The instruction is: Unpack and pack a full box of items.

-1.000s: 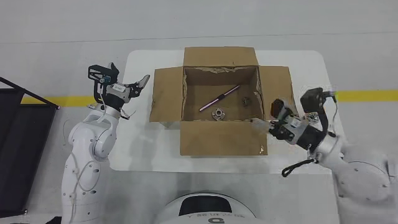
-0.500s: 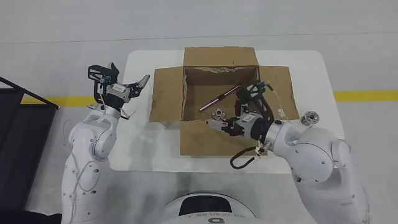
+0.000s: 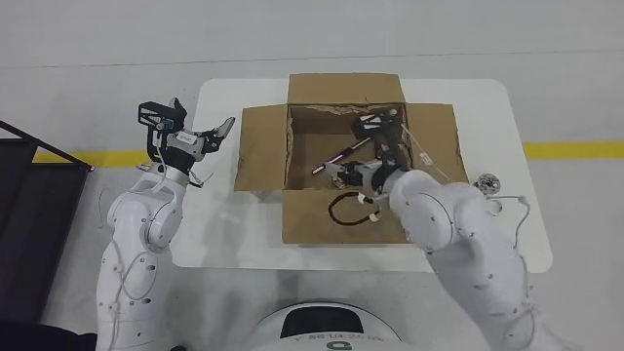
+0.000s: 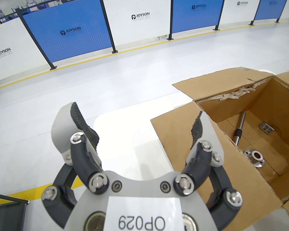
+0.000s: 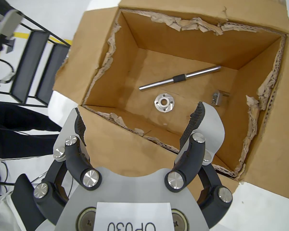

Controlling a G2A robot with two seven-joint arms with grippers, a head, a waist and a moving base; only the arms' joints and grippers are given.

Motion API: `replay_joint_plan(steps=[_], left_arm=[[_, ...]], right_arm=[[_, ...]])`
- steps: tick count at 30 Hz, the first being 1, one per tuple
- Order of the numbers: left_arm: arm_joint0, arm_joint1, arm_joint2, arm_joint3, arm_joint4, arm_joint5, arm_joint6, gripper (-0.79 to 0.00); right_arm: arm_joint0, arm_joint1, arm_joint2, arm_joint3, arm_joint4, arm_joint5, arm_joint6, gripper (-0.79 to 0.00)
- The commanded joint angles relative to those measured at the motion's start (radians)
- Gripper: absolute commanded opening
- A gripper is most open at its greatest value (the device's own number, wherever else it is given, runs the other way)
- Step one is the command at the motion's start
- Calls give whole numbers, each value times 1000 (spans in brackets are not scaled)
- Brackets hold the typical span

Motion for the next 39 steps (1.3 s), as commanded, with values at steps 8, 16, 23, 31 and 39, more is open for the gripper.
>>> replay_joint_plan(steps=[8, 16, 23, 31, 39], left_arm=[[0, 0, 0, 0, 0, 0, 0, 0], [0, 0, 0, 0, 0, 0, 0, 0], [0, 0, 0, 0, 0, 0, 0, 0], [0, 0, 0, 0, 0, 0, 0, 0], [0, 0, 0, 0, 0, 0, 0, 0]], right_arm=[[148, -33, -154, 183, -132, 96, 67, 0], [149, -33, -144, 244, -157, 98, 48, 0], [305, -67, -187, 508, -169, 127, 137, 0], [374, -96, -221, 724, -233, 129, 164, -234], [361, -106, -197, 796, -197, 67, 97, -406]])
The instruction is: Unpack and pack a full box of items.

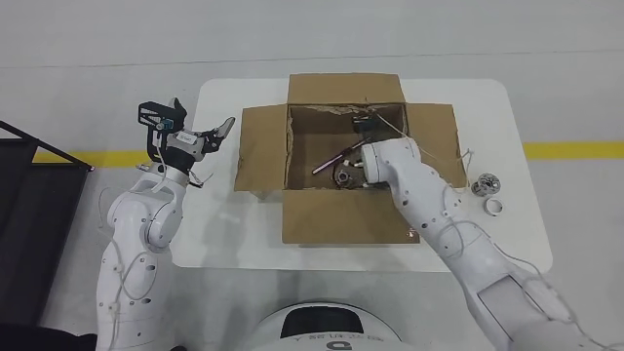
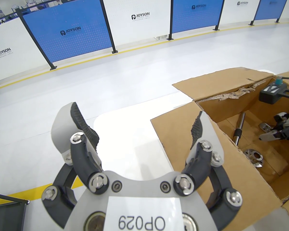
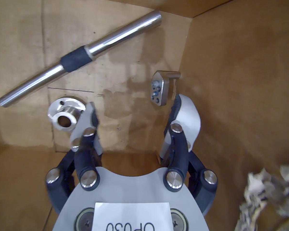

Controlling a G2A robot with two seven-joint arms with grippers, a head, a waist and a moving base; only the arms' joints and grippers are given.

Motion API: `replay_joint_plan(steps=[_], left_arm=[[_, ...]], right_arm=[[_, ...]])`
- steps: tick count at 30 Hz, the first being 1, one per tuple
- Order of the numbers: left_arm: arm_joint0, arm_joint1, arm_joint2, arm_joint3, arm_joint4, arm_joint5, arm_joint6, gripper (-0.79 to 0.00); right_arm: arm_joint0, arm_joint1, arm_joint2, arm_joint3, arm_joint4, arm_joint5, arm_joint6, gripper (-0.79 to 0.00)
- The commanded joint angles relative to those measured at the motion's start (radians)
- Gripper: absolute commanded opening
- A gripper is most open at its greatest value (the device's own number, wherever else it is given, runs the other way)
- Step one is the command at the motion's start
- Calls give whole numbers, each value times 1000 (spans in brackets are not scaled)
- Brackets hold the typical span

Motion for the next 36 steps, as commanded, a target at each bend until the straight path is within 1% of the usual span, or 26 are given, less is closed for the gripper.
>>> replay_joint_plan(steps=[1, 5, 7, 9, 10, 12, 17, 19, 21, 24, 27, 29, 32, 36], left_arm=[[0, 0, 0, 0, 0, 0, 0, 0], [0, 0, 0, 0, 0, 0, 0, 0], [0, 0, 0, 0, 0, 0, 0, 0], [0, 0, 0, 0, 0, 0, 0, 0], [0, 0, 0, 0, 0, 0, 0, 0], [0, 0, 0, 0, 0, 0, 0, 0], [0, 0, 0, 0, 0, 0, 0, 0], [0, 0, 0, 0, 0, 0, 0, 0], [0, 0, 0, 0, 0, 0, 0, 0], [0, 0, 0, 0, 0, 0, 0, 0], [0, 0, 0, 0, 0, 0, 0, 0], [0, 0, 0, 0, 0, 0, 0, 0], [0, 0, 0, 0, 0, 0, 0, 0], [0, 0, 0, 0, 0, 0, 0, 0]], right_arm=[[-3, -3, 1, 17, -7, 6, -19, -419], [-4, -13, -18, 46, -40, 24, -63, -394], [-7, -17, -24, 57, -49, 28, -83, -354], [-7, -21, -26, 65, -68, 45, -96, -351], [-8, -23, -27, 66, -77, 52, -100, -354], [-11, -27, -25, 69, -84, 62, -101, -397], [-6, -37, -31, 94, -98, 59, -91, -419], [-10, -42, -33, 89, -85, 45, -100, -456], [-20, -45, -35, 65, -81, 25, -117, -517], [-47, -41, -8, 20, -80, 18, -138, -505], [-74, -32, 40, -14, -92, 40, -133, -499], [-85, -29, 62, -27, -110, 60, -118, -480], [-89, -29, 78, -27, -130, 66, -98, -465], [-74, -39, 65, 2, -132, 56, -82, -468]])
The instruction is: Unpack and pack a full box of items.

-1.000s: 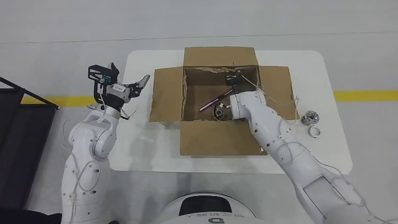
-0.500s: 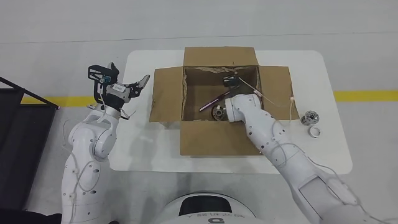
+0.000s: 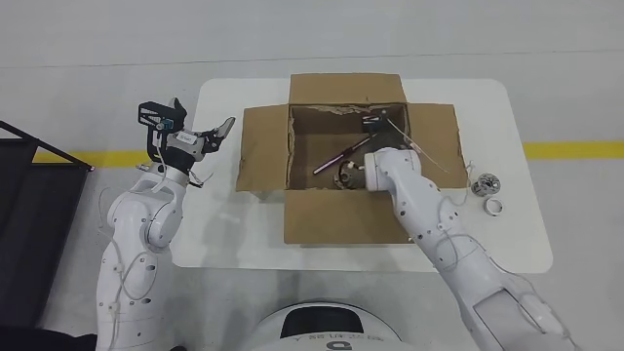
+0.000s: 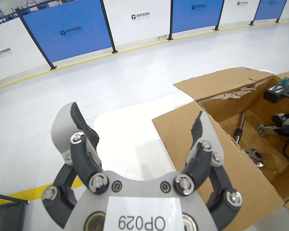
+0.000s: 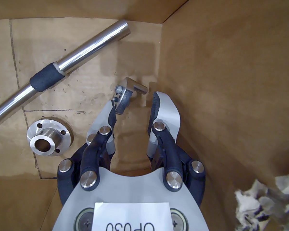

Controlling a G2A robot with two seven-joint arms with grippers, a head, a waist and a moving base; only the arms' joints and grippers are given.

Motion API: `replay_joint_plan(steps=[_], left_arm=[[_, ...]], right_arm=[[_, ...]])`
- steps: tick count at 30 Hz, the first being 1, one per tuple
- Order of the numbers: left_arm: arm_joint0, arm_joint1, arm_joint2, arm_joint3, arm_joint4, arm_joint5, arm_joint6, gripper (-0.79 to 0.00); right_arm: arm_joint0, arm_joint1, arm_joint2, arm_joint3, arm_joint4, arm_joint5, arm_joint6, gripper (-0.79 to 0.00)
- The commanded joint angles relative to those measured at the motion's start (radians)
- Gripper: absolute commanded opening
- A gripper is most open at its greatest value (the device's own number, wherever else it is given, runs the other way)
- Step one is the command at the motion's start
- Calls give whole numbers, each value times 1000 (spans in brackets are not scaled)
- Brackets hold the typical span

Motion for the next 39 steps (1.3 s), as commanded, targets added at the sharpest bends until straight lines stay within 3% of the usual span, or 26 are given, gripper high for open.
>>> replay_joint_plan(steps=[1, 10, 11, 13, 14, 20, 25, 28, 34, 39], left_arm=[[0, 0, 0, 0, 0, 0, 0, 0], [0, 0, 0, 0, 0, 0, 0, 0], [0, 0, 0, 0, 0, 0, 0, 0], [0, 0, 0, 0, 0, 0, 0, 0], [0, 0, 0, 0, 0, 0, 0, 0], [0, 0, 0, 0, 0, 0, 0, 0], [0, 0, 0, 0, 0, 0, 0, 0], [0, 0, 0, 0, 0, 0, 0, 0], [0, 0, 0, 0, 0, 0, 0, 0], [0, 0, 0, 0, 0, 0, 0, 0]], right_arm=[[12, -7, -10, 19, 6, -6, 2, -474], [66, -45, -64, 112, 49, -20, -11, -542], [72, -49, -71, 124, 46, -20, -9, -570], [84, -55, -79, 142, 44, -23, -6, -748], [89, -58, -83, 142, 38, -21, -6, -785], [35, -53, -61, -4, -51, 32, -7, -785], [-144, -21, 25, -310, -140, 35, -28, -785], [-285, 0, 95, -515, -142, -15, -88, -785], [-624, 34, 249, -888, -12, -165, -395, -785], [-871, 52, 426, -994, 168, -301, -668, -785]])
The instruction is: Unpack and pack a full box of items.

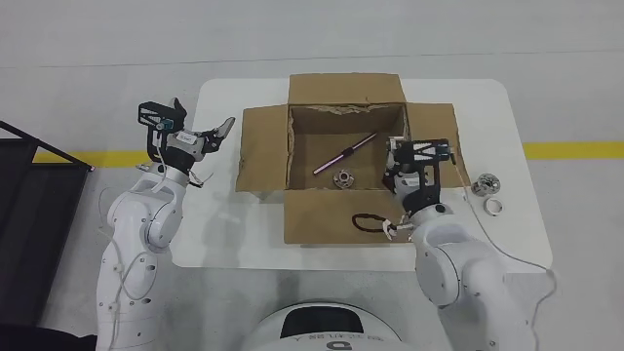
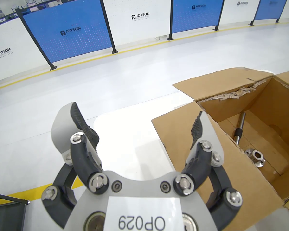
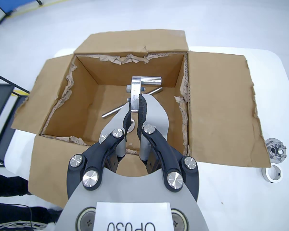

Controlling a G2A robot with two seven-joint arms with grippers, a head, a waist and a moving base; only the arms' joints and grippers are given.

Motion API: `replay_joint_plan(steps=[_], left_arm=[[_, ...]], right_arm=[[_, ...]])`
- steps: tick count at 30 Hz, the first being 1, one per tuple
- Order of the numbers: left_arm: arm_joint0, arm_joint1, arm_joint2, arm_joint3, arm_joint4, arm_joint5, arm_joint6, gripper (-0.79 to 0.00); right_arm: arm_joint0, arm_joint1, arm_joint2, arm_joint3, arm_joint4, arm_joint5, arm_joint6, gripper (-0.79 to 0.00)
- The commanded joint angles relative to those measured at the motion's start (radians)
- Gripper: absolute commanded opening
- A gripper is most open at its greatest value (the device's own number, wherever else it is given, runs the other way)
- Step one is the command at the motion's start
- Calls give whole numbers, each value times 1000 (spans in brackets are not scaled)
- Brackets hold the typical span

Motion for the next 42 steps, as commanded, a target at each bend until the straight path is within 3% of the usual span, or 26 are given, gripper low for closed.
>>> replay_joint_plan(steps=[1, 13, 16, 22, 26, 30, 35, 42], left_arm=[[0, 0, 0, 0, 0, 0, 0, 0], [0, 0, 0, 0, 0, 0, 0, 0], [0, 0, 0, 0, 0, 0, 0, 0], [0, 0, 0, 0, 0, 0, 0, 0], [0, 0, 0, 0, 0, 0, 0, 0], [0, 0, 0, 0, 0, 0, 0, 0], [0, 0, 0, 0, 0, 0, 0, 0], [0, 0, 0, 0, 0, 0, 0, 0]], right_arm=[[-74, 5, 81, -4, 88, -65, -82, -785], [-75, 5, 98, -4, 98, -64, -96, -785], [-125, 10, 221, -4, 207, -108, -110, -785], [-304, 17, 585, 83, 493, -276, -161, -785], [-350, 22, 706, 185, 578, -385, -128, -785], [-278, 39, 718, 282, 590, -454, 38, -785], [-129, 60, 672, 391, 538, -444, 204, -785], [14, 75, 618, 520, 498, -410, 302, -785]])
